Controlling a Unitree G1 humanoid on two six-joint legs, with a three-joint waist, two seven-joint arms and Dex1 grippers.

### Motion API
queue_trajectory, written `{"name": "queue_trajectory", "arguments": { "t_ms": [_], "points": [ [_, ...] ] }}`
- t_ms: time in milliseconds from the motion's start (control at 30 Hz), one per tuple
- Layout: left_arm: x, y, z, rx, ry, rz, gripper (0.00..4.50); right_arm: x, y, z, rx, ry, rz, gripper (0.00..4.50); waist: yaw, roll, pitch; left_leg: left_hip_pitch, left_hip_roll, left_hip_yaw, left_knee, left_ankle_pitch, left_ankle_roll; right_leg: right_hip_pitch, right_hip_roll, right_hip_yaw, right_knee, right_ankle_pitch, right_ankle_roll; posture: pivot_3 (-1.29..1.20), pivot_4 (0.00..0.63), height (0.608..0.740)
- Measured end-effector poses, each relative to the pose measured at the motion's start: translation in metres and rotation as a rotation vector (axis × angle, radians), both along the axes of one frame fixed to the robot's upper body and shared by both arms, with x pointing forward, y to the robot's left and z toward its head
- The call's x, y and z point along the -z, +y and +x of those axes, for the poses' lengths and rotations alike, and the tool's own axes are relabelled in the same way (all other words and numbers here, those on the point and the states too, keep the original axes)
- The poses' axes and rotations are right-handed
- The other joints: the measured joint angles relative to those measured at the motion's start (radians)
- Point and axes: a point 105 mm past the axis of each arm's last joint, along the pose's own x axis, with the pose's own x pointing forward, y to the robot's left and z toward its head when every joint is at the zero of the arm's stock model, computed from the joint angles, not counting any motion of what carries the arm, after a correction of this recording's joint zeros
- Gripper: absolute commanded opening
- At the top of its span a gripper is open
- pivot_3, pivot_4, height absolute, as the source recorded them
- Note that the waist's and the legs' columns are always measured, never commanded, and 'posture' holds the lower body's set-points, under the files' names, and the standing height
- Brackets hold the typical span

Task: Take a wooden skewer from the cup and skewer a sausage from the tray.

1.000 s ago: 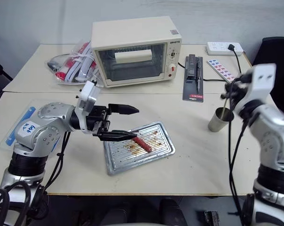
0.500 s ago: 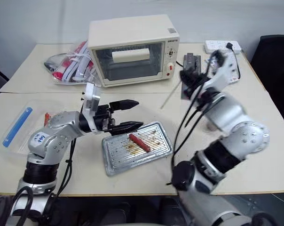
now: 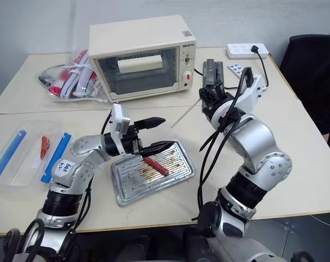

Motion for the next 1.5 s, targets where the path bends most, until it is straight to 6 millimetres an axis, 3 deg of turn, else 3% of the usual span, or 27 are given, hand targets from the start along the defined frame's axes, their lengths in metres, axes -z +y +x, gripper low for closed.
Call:
{"name": "queue_trajectory", "arguments": {
  "t_ms": [167,667,800,967,1333,1500],
  "points": [
    [-0.011,-0.009,0.002,-0.012,-0.034,-0.046,4.50,0.003,0.012,-0.002,-0.044,0.026,0.028,0.05,-0.001,0.000,0.000,0.000,0.000,0.000,0.000,0.000,0.000,0.000,0.000,0.000,-0.001,0.000,0.000,0.00,0.150,0.740],
    [-0.006,-0.004,-0.012,-0.064,0.012,-0.082,4.50,-0.004,0.007,0.000,-0.017,0.000,0.026,0.05,0.003,0.000,0.000,-0.001,0.001,0.000,0.001,0.000,0.000,0.001,0.001,0.000,-0.003,0.000,0.000,0.00,0.150,0.740],
    [-0.011,0.000,-0.012,-0.096,0.011,-0.111,3.71,-0.006,0.009,0.000,-0.027,-0.008,0.033,0.00,0.003,0.000,0.000,-0.001,0.001,0.000,0.001,0.000,0.000,0.001,0.001,0.000,-0.003,0.000,0.000,0.00,0.150,0.740],
    [-0.004,0.002,-0.009,-0.114,0.032,-0.102,2.55,-0.006,0.016,0.000,-0.047,-0.007,0.037,0.00,0.004,0.000,0.000,-0.001,0.001,0.000,0.001,0.000,0.000,0.001,0.001,0.000,-0.003,0.000,0.000,0.00,0.150,0.740],
    [0.003,-0.010,-0.003,-0.135,0.027,-0.123,2.55,-0.003,0.018,0.000,-0.054,0.001,0.059,0.00,0.023,0.000,0.000,-0.001,0.001,0.001,0.001,0.000,0.000,0.002,0.001,0.000,-0.005,0.000,0.000,0.00,0.150,0.740],
    [-0.006,-0.011,0.005,-0.197,0.007,-0.174,2.55,-0.004,0.017,-0.001,-0.055,-0.004,0.060,0.00,0.028,0.000,0.000,-0.001,0.001,0.001,0.002,0.000,0.000,0.002,0.001,0.000,-0.005,0.000,0.000,0.00,0.150,0.740]
  ]
}}
